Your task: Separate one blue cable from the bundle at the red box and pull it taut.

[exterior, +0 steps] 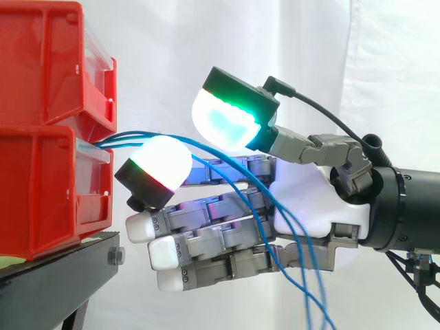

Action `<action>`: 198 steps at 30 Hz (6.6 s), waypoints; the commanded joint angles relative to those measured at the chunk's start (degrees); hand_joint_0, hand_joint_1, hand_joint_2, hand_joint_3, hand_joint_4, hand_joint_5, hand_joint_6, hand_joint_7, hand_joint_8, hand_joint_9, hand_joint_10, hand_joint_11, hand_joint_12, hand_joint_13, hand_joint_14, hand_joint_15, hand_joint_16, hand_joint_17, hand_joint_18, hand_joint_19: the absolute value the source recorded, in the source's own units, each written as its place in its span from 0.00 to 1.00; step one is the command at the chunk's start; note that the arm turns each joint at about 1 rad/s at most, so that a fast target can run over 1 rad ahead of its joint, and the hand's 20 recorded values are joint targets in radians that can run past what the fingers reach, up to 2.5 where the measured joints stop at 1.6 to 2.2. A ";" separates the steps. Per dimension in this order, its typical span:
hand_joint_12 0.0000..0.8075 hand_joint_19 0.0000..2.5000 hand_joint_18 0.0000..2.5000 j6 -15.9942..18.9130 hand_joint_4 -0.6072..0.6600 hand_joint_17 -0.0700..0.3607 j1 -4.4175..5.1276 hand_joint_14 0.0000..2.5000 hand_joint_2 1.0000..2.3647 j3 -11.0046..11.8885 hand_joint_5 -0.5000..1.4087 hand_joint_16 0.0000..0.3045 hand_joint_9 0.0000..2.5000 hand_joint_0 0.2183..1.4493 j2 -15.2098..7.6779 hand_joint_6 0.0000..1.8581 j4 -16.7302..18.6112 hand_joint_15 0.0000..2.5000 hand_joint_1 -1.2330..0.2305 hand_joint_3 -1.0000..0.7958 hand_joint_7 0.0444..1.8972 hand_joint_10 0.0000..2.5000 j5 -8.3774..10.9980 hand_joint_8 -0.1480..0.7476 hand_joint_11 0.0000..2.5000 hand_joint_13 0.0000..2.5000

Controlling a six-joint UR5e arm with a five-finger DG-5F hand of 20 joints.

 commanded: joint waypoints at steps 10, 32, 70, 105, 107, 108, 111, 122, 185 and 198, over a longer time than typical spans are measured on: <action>0.44 0.16 0.20 0.02 0.61 0.37 -0.86 0.01 0.00 -0.08 0.18 0.13 0.26 0.30 -0.04 0.32 0.70 0.16 0.53 0.28 0.52 0.01 0.25 0.50 0.21 0.30; 0.45 0.17 0.27 -0.25 0.62 0.37 -0.77 0.01 0.00 -0.52 0.15 0.13 0.31 0.38 -0.04 0.48 1.58 0.19 0.31 0.30 0.31 0.01 1.22 0.49 0.30 0.34; 0.44 0.23 0.34 -3.94 0.46 0.39 -0.07 0.01 0.00 -1.75 0.19 0.14 0.45 0.41 -0.13 0.52 0.00 0.25 0.20 0.28 0.47 0.01 3.24 0.48 0.45 0.40; 0.44 0.27 0.36 -6.57 0.45 0.41 0.63 0.01 0.00 -2.71 0.18 0.16 0.43 0.39 -0.13 0.52 2.20 0.27 0.21 0.28 0.45 0.01 5.26 0.46 0.44 0.39; 0.44 0.27 0.36 -6.57 0.50 0.41 0.63 0.01 0.00 -2.71 0.19 0.16 0.43 0.34 -0.13 0.51 2.20 0.27 0.23 0.28 0.45 0.01 5.26 0.47 0.43 0.39; 0.44 0.27 0.36 -6.57 0.50 0.41 0.72 0.01 0.00 -2.63 0.19 0.16 0.43 0.34 -0.13 0.51 2.28 0.27 0.23 0.28 0.45 0.01 5.26 0.47 0.43 0.39; 0.44 0.27 0.36 -6.57 0.48 0.41 0.63 0.01 0.00 -2.71 0.19 0.16 0.43 0.35 -0.13 0.51 2.37 0.27 0.20 0.28 0.45 0.01 5.26 0.47 0.43 0.39; 0.45 0.28 0.34 -6.57 0.48 0.42 0.63 0.01 0.00 -2.71 0.18 0.16 0.42 0.32 -0.13 0.50 2.37 0.27 0.52 0.28 0.42 0.01 5.26 0.47 0.42 0.38; 0.48 0.33 0.38 -6.31 0.48 0.44 0.81 0.01 0.00 -2.71 0.19 0.18 0.51 0.23 -0.04 0.51 1.84 0.34 0.16 0.28 0.43 0.00 5.61 0.45 0.62 0.42; 0.46 0.36 0.38 -6.13 0.46 0.42 0.81 0.01 0.00 -2.71 0.20 0.16 0.55 0.32 -0.04 0.50 1.84 0.35 0.50 0.28 0.44 0.01 5.79 0.41 0.62 0.44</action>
